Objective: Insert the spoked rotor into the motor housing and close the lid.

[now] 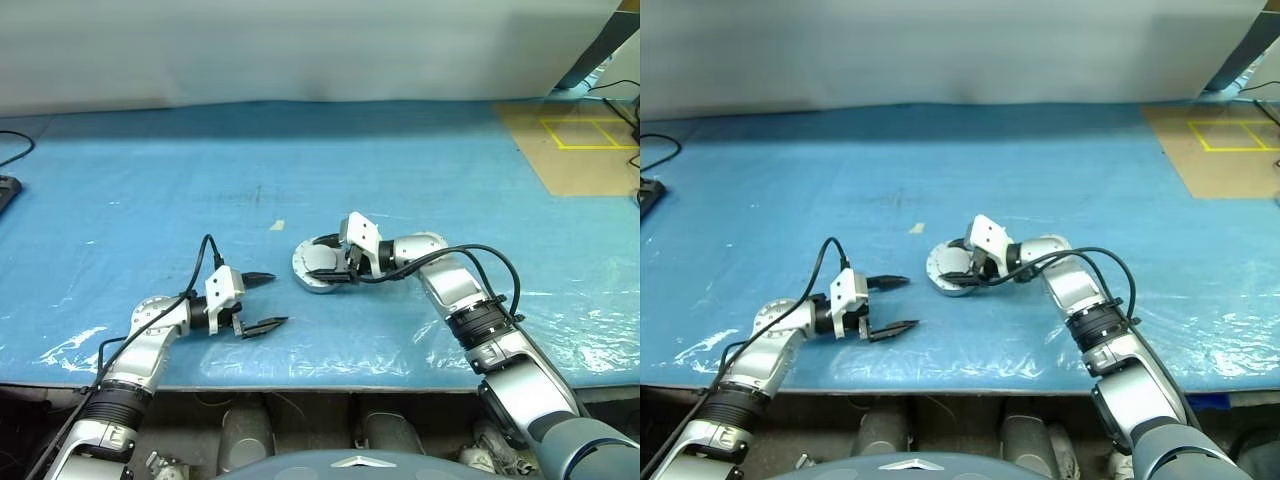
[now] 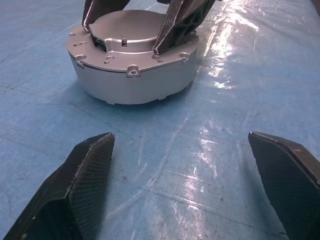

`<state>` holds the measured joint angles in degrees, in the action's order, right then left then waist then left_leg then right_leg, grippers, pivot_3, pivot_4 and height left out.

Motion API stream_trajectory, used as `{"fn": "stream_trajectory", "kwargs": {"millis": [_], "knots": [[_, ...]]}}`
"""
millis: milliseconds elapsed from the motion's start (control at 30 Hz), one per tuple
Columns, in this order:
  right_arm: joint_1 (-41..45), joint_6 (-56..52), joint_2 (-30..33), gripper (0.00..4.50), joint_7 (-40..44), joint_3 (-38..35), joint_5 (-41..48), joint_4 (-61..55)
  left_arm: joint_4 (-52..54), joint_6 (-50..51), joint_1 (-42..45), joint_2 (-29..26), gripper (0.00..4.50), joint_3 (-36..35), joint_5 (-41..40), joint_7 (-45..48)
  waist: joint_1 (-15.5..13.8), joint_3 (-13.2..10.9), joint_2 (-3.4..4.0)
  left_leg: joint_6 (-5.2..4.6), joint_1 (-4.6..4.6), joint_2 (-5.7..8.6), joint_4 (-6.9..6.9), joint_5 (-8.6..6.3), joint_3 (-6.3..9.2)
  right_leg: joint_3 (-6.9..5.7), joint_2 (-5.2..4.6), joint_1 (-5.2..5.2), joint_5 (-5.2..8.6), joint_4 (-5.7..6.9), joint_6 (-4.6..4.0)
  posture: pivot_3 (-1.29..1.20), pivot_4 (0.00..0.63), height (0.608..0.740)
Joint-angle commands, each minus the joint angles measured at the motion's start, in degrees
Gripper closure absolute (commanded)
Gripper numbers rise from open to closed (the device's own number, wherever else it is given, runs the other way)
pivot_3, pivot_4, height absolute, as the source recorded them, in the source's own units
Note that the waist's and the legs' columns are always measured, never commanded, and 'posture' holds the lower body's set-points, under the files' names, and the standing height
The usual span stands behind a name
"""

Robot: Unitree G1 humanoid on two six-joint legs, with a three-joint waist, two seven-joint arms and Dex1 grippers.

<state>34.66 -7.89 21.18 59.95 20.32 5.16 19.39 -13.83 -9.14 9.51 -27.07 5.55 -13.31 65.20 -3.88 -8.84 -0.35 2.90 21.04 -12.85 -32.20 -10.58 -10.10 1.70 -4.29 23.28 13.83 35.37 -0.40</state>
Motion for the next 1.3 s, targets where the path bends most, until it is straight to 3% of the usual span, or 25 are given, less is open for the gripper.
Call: {"fn": "stream_trajectory", "kwargs": {"millis": [33, 267, 333, 733, 1000, 1300], "knots": [[-2.07, -2.4, 2.2, 1.51, -0.07, 1.94, -4.03, 3.24, 1.79, 3.51, 1.36, 0.74, 0.0, -2.2, -3.37, -1.89, 0.0, 0.0, 0.0, 0.0, 0.0, 0.0, 0.0, 0.0, 0.0, 0.0, 0.0, -0.01, 0.0, -0.01, 0.0, 0.0, 0.15, 0.74], [-2.13, -2.15, 2.21, 1.51, -0.38, 2.07, -4.09, 3.06, 0.62, 13.55, 4.28, 3.05, 0.0, -6.13, -10.55, -3.83, -0.03, 0.01, -0.02, 0.01, 0.01, 0.02, 0.01, 0.0, 0.0, 0.0, 0.0, -0.02, 0.0, -0.07, 0.0, 0.0, 0.15, 0.74], [-2.1, -1.89, 2.12, 1.51, -0.69, 2.17, -4.34, 3.25, -0.86, 13.89, 5.55, 3.72, 0.38, -6.34, -11.82, -2.23, -0.02, 0.02, -0.02, 0.01, 0.03, 0.02, 0.01, 0.01, 0.0, 0.0, 0.0, -0.02, 0.0, -0.11, 0.0, 0.0, 0.15, 0.74], [-2.5, -1.28, 2.0, 1.51, -3.15, 1.66, -4.69, 3.31, -15.22, 6.93, 14.51, 8.15, 4.45, -4.31, -7.79, 3.37, 0.0, 0.03, -0.05, 0.01, 0.01, 0.02, 0.07, 0.01, 0.0, -0.01, 0.0, -0.08, 0.0, -0.22, 0.0, 0.0, 0.15, 0.74], [-3.18, -1.48, 2.14, 1.51, -3.85, 1.47, -4.6, 2.63, -19.87, 2.66, 15.61, 9.17, 4.45, -2.77, -4.15, 3.26, -0.05, 0.05, -0.06, 0.0, -0.04, 0.03, 0.1, 0.0, 0.0, -0.02, -0.02, -0.16, -0.01, -0.29, 0.01, 0.0, 0.15, 0.74], [-3.22, -1.57, 2.34, 1.51, -3.11, 1.64, -4.4, 2.24, -15.7, 5.66, 14.7, 9.02, 4.45, -0.81, -4.18, 4.77, -0.05, 0.07, -0.09, -0.21, -0.08, 0.04, 0.23, -0.12, 0.01, -0.03, -0.04, -0.23, -0.02, -0.46, 0.02, 0.0, 0.15, 0.74]]}}
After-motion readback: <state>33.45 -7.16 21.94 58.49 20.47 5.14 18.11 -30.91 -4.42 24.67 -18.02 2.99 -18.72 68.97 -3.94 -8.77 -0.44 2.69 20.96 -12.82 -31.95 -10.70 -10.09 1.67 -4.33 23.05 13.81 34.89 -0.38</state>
